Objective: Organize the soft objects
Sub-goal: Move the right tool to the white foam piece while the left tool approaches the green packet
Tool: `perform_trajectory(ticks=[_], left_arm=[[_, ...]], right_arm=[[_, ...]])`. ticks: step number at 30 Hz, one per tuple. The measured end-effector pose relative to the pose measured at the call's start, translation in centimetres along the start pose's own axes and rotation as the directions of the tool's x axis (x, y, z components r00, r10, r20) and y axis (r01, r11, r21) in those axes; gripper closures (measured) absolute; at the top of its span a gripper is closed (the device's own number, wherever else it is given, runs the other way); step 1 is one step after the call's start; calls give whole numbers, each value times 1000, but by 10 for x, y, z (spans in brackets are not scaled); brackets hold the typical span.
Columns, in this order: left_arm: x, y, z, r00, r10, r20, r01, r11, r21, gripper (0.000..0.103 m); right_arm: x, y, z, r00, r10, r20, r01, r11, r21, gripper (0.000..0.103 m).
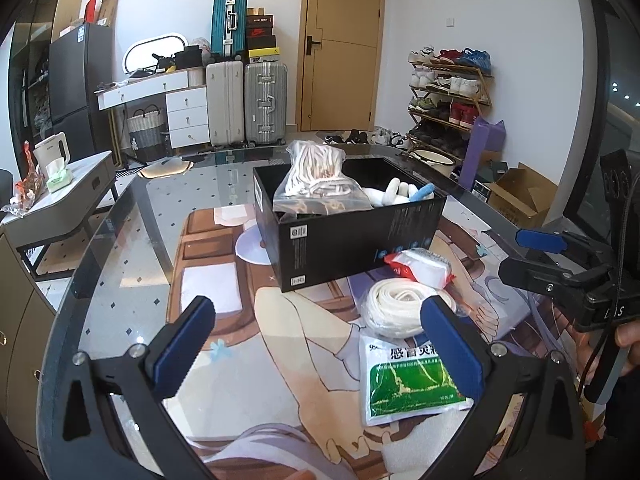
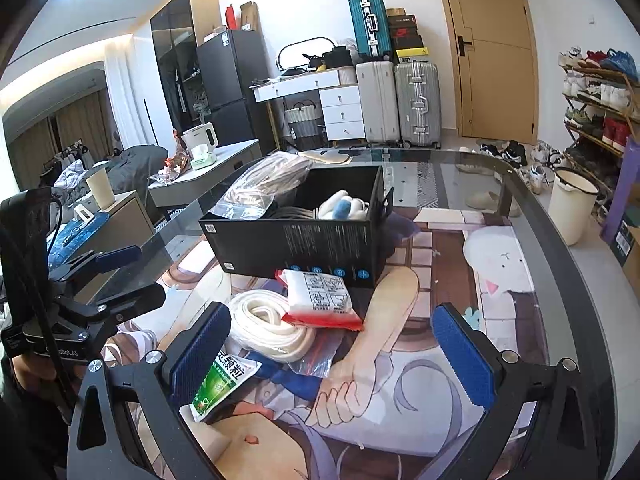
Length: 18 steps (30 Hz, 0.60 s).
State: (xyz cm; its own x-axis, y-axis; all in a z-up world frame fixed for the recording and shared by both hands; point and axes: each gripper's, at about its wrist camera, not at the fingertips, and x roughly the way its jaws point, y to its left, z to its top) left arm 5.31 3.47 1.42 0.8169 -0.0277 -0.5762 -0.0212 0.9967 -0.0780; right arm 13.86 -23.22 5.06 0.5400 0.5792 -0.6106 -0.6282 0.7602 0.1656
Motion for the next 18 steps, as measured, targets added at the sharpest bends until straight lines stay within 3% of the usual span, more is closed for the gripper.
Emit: perform_trajectory(ticks=[5, 18], left_arm=[[1, -1, -6, 999, -30, -25, 31, 1000, 6, 0], [-6, 3, -13, 1000, -24, -14, 24, 1000, -6, 0]], right_arm=[[3, -1, -7, 1000, 7, -21, -7, 1000, -1, 1], [0, 19, -30, 996, 57, -74, -60, 997, -40, 1]])
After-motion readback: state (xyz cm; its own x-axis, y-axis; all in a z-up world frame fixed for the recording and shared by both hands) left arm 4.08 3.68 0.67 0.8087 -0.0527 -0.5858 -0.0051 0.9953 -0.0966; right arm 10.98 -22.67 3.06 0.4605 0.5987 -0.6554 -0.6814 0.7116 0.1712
